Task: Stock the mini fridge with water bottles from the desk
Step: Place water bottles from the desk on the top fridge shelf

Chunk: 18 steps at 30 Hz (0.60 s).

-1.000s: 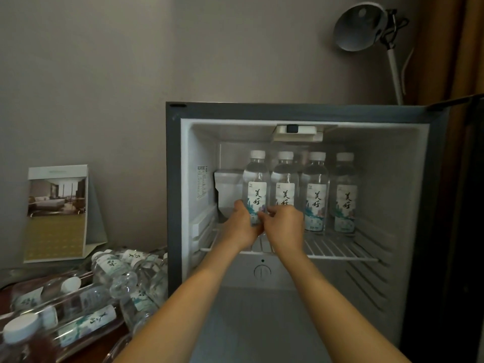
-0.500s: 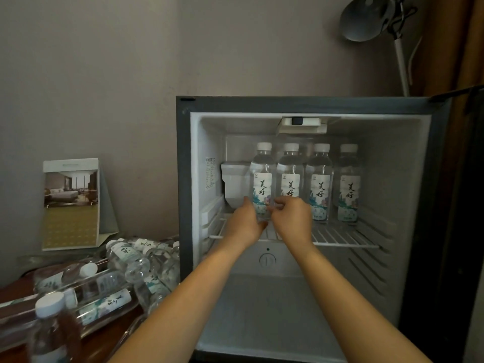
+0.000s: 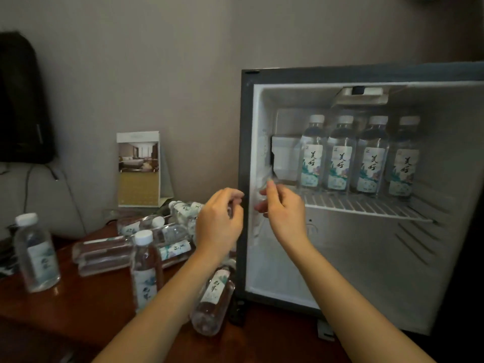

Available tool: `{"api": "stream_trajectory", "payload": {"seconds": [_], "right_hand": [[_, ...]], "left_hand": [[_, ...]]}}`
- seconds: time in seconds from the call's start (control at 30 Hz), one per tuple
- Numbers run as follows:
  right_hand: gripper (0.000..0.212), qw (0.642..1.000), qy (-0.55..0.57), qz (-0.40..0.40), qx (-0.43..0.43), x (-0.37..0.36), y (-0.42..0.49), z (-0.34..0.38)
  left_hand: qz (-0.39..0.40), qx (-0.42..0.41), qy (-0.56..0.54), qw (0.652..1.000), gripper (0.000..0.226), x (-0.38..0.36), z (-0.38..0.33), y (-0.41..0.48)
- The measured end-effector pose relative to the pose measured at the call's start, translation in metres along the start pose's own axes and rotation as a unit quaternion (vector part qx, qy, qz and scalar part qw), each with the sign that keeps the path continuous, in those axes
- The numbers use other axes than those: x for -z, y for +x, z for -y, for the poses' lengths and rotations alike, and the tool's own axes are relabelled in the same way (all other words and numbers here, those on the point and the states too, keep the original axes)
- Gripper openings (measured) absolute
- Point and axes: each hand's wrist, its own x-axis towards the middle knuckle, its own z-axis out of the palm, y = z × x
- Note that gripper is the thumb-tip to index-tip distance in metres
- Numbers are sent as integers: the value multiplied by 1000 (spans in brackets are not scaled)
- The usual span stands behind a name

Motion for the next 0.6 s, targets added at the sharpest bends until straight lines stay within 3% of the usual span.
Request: {"api": "stream_trajectory", "payload": {"seconds": [0.17,0.37,0.47,0.6], "right_hand": [[36,996,-35,84,3,-46,-25,-5],[38,975,-98,197,-21,-90,-41,-20],[35,965,-92,238,-53,-109,-45,-26],[36,958,-100,256,-81,-137,-43,-47]], "left_hand": [[-22,45,67,996,17,62,41,6],[-84,190,106,972,18,125,97,14],[-27,286,117,951,19,127,134,-2],[129,361,89,919,24,113,178,-31]]}}
